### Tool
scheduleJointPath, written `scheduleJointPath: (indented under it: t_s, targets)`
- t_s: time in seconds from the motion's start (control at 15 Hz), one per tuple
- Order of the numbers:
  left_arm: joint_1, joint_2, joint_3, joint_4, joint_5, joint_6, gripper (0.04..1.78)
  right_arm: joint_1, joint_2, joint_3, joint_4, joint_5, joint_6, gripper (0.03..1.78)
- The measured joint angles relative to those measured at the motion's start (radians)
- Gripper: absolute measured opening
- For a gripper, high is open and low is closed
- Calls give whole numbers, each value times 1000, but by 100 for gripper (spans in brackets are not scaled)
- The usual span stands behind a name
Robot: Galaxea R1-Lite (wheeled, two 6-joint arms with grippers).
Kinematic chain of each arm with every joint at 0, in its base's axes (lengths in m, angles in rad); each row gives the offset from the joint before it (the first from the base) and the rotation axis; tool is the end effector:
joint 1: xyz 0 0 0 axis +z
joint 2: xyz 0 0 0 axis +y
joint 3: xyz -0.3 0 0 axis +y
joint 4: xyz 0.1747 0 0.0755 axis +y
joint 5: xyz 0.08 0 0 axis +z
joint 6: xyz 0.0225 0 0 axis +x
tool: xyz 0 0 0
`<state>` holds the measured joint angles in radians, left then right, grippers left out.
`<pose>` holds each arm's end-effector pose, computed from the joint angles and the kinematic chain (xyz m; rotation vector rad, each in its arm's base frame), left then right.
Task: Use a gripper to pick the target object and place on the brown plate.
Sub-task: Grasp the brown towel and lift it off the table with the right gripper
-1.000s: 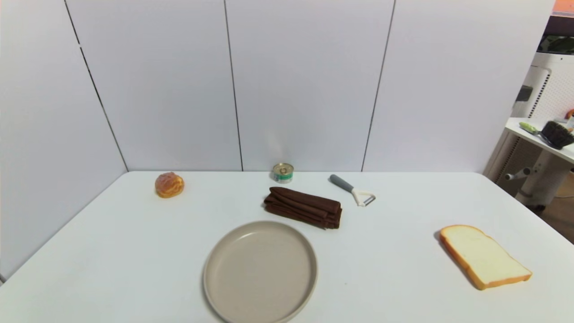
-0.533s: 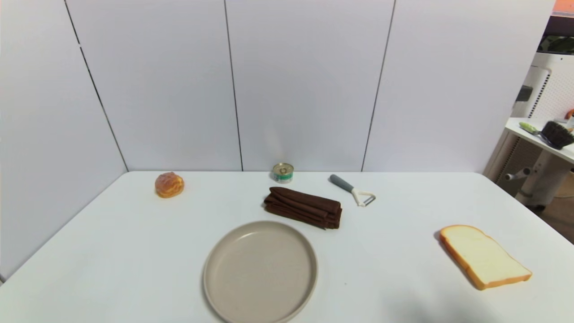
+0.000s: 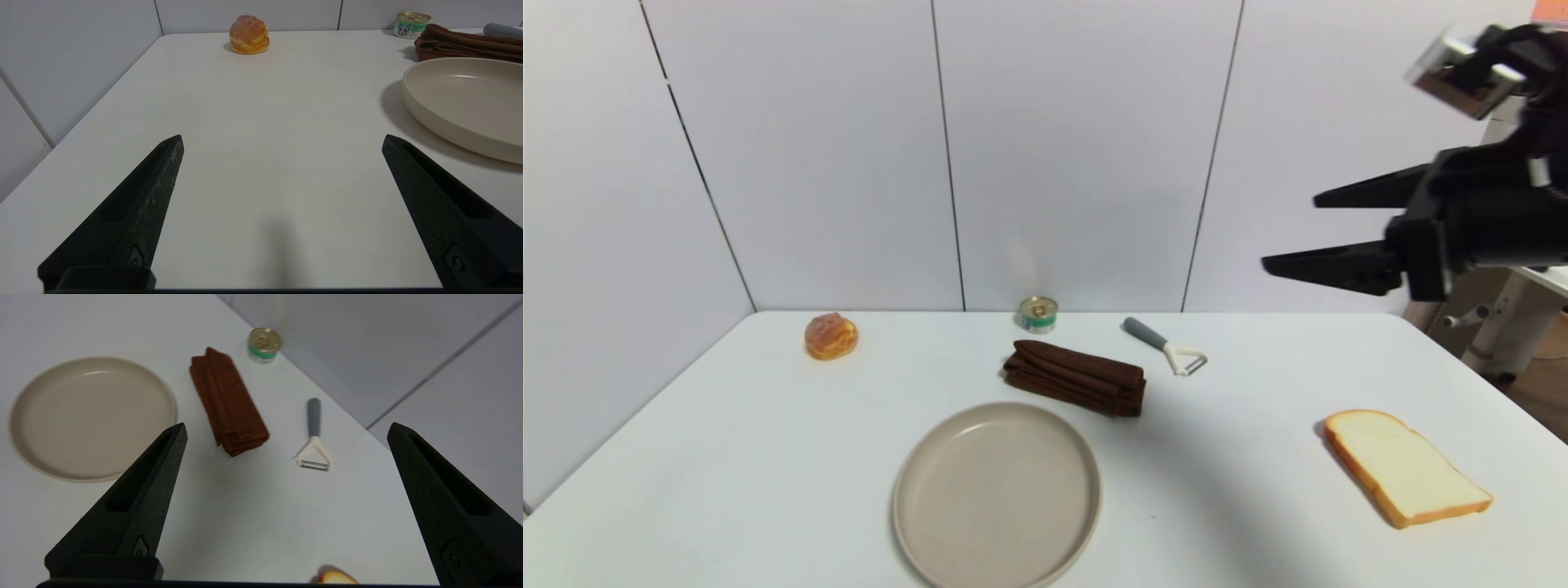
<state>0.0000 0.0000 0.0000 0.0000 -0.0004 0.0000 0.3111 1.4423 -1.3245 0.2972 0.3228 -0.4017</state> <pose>-0.0228 0.0000 0.0755 0.0000 0.0000 -0.0004 0.2231 0.0792 0.3111 -0.3799 0.2907 0.7007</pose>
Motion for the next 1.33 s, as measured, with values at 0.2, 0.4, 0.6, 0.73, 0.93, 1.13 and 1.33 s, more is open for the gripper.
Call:
scheduleJointPath:
  t_s: [0.2,0.4,0.6,0.73,0.93,1.13,1.33]
  targets:
    - [0,0,0,0,0,0,175,74,199,-138,51,5,-14,169]
    - [0,0,0,0,0,0,175,105,368,-228,53,6,-61,169]
    - [0,0,0,0,0,0,175,112,519,-319,54,2,-73,169]
    - [0,0,0,0,0,0,175,115,607,-387,54,1,-74,169]
    - [0,0,0,0,0,0,175,127,715,-455,51,1,-81,169]
    - [0,0,0,0,0,0,175,138,779,-466,51,1,-102,169]
    - [0,0,0,0,0,0,175,158,810,-469,48,2,-105,169]
